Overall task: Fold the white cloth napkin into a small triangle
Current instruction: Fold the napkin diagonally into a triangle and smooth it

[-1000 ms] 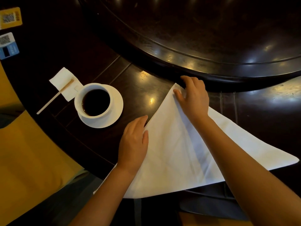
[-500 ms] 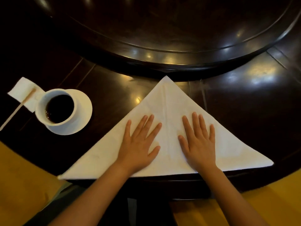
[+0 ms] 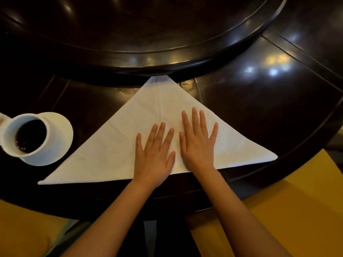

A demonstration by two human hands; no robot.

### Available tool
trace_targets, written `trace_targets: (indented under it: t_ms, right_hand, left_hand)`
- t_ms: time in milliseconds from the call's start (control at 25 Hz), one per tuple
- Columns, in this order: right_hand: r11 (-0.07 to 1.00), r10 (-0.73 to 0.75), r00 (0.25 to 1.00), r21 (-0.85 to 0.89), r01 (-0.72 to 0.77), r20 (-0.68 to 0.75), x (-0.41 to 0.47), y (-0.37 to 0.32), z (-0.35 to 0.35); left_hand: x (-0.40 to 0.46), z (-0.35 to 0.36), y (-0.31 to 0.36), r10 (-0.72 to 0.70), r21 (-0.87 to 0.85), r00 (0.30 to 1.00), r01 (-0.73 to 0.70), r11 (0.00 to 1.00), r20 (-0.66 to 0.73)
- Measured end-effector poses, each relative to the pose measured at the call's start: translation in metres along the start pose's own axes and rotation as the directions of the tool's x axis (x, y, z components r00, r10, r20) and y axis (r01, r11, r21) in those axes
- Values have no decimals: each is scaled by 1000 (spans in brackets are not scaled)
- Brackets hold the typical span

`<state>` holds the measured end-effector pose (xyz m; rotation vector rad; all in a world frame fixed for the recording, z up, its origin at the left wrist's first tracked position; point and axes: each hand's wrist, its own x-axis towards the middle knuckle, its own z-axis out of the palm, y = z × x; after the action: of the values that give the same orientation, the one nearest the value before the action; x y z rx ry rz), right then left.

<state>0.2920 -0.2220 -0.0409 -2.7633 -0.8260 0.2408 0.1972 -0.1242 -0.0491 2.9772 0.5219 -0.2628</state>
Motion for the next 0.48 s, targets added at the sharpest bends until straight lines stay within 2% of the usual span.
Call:
trace_targets:
  t_ms: [240,480]
  right_hand:
    - [990,113,991,-94,-107,66,-55,35,4]
    - [931,345,939,-127,-342,-2,-72,110,-16]
  left_hand:
    - [2,-1,1,-10,-14,1000,10,1000,-5]
    - [2,-3,-2,-5,-37,1000,5,999,3]
